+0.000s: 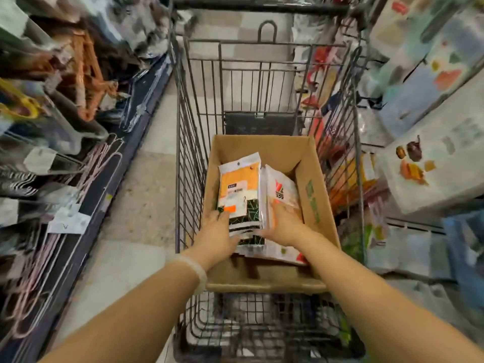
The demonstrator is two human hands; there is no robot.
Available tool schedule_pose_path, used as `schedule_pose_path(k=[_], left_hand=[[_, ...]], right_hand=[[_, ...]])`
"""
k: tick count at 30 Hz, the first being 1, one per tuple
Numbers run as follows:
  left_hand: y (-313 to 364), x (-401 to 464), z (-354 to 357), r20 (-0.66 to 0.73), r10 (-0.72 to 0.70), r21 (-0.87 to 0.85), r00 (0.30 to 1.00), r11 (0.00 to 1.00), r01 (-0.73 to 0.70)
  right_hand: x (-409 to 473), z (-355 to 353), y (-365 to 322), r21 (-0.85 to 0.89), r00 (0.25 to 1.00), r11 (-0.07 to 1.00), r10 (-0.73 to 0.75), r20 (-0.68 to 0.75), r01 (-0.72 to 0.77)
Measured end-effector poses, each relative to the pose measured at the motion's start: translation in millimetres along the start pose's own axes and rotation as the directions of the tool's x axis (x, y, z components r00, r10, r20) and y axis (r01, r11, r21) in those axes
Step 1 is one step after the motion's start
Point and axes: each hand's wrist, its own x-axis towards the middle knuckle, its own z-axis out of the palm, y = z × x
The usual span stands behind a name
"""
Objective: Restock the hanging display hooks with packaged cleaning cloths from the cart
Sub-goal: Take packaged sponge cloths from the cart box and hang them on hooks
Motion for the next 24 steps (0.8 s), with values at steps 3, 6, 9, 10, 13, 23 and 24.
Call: schedule_pose_path(k=[3, 6, 9, 10, 13, 23, 24], left_hand=[[4.8, 33.6, 9.4, -0.035, -0.107, -0.293, 0.994, 0.952, 0.092], [3.1, 61.4, 18.9, -0.056, -0.219, -0.430, 0.974, 0.886, 0.175], [-4.8, 81.4, 26.9, -0.028, -0.260, -0.382, 0.965, 0.895, 0.231], [-7.1, 85.9, 29.3, -0.006, -0.260, -0.368, 0.965, 0.898, 0.240], [-11.3, 94.5, 34.8, 0.088, -0.276, -0.363, 0.957, 0.886, 0.289], [-17.1, 114.8, 41.2, 0.224, -0.317, -0.356, 0.921, 0.854, 0.381], [-15.3, 115.4, 39.3, 0.210, -0.331, -0.358, 0.920, 0.849, 0.388]], right_hand=[[37.9, 9.1, 3.6, 0.153, 0.999, 0.988, 0.034, -0.027, -0.030], [71.7, 13.3, 2.3, 0.435, 0.993, 0.894, 0.120, -0.001, -0.108], [99.2, 18.9, -0.8, 0.571, 0.981, 0.801, 0.193, 0.036, -0.179], [104.9, 21.7, -2.9, 0.599, 0.975, 0.774, 0.211, 0.064, -0.207], [115.9, 30.2, -8.6, 0.657, 0.963, 0.709, 0.247, 0.110, -0.257], [128.2, 46.7, -7.2, 0.738, 0.951, 0.615, 0.285, 0.121, -0.278], [127.5, 46.6, -6.9, 0.751, 0.948, 0.598, 0.296, 0.116, -0.279]])
